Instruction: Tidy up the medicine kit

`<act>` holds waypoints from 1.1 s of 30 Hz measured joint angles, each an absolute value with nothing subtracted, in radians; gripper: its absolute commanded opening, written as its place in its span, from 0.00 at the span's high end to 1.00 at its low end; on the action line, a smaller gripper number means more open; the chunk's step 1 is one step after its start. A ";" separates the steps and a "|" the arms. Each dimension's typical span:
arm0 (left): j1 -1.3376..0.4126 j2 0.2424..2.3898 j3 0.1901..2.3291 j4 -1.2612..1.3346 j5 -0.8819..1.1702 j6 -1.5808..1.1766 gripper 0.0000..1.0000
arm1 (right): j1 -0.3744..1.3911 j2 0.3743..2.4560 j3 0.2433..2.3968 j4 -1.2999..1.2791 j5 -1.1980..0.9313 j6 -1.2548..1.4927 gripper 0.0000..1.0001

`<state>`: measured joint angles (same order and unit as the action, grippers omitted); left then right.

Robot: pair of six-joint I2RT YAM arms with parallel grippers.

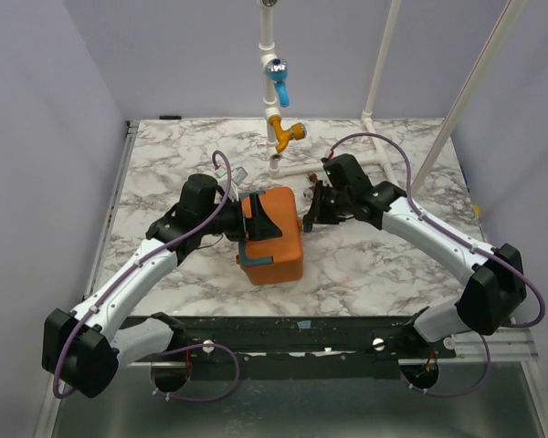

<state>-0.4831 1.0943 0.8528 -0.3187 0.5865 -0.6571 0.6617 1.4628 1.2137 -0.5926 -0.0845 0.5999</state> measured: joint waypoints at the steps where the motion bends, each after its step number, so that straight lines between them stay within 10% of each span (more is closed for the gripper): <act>1: -0.485 1.094 0.853 -0.318 0.585 -0.657 0.03 | 0.665 1.465 1.219 -0.596 -0.079 0.599 0.83; 33: -0.498 1.103 0.850 -0.315 0.580 -0.656 0.03 | 0.732 1.486 1.264 -0.612 -0.056 0.603 0.71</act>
